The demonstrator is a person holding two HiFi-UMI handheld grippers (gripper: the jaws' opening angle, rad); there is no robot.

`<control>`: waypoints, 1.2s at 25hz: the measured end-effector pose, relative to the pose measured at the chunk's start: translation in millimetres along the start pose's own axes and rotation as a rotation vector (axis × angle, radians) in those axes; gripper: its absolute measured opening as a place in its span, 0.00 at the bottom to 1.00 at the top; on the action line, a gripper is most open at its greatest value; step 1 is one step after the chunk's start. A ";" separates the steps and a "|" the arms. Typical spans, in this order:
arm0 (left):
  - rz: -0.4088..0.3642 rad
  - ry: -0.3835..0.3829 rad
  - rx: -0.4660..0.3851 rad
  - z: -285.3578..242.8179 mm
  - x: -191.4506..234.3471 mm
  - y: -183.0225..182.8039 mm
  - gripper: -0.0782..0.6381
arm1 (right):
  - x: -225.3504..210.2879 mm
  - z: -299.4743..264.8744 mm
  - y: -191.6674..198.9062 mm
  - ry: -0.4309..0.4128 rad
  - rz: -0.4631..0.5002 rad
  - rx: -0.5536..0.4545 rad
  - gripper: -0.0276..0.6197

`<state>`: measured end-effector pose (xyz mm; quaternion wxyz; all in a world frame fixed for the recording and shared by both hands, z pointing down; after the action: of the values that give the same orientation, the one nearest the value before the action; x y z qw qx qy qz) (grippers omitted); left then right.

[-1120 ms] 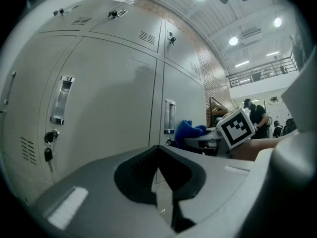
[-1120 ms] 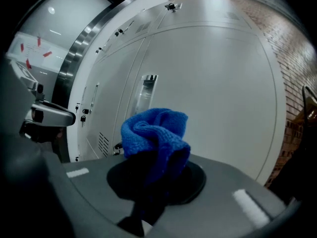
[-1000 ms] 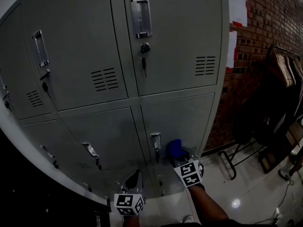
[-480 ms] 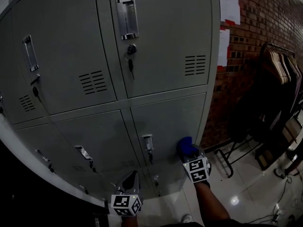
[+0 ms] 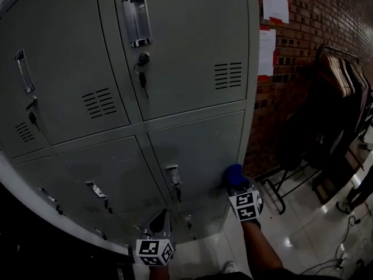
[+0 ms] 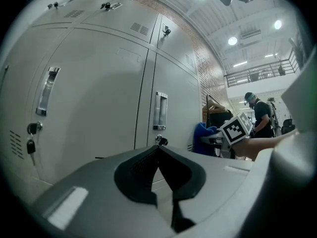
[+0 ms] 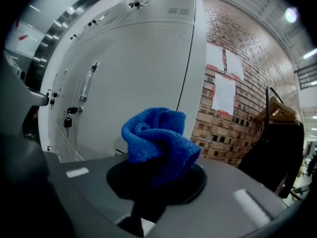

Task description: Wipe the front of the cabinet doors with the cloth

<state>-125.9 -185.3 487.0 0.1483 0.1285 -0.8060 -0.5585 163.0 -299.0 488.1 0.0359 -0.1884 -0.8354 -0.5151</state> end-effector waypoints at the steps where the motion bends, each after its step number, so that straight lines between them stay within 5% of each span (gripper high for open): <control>1: -0.002 0.001 0.002 -0.9 -1.0 0.0 0.13 | -1.7 -0.4 1.5 0.006 0.001 0.002 0.14; 10: 0.000 0.001 -0.004 -5.5 -6.0 -2.3 0.13 | 0.8 1.4 16.2 0.011 -0.009 -0.035 0.13; 19: 0.008 -0.028 0.010 0.3 0.0 3.1 0.13 | 17.3 -21.2 42.2 -0.028 -0.025 0.110 0.14; 30: 0.022 -0.087 0.008 22.7 27.2 10.4 0.13 | 48.1 -26.3 29.7 -0.066 0.009 0.120 0.13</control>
<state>-160.0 -172.3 491.8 0.1186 0.0959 -0.8152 -0.5587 125.4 -296.8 537.7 0.0219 -0.2064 -0.8646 -0.4575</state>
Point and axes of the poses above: the fingertips, and each gripper's own axes: z backward along the fingers, x to its left, y out of its underside, the point moved 7 cm from there along z, backward along the fingers, and after that the axes turned 14 degrees about x, right-handed, at the moved point
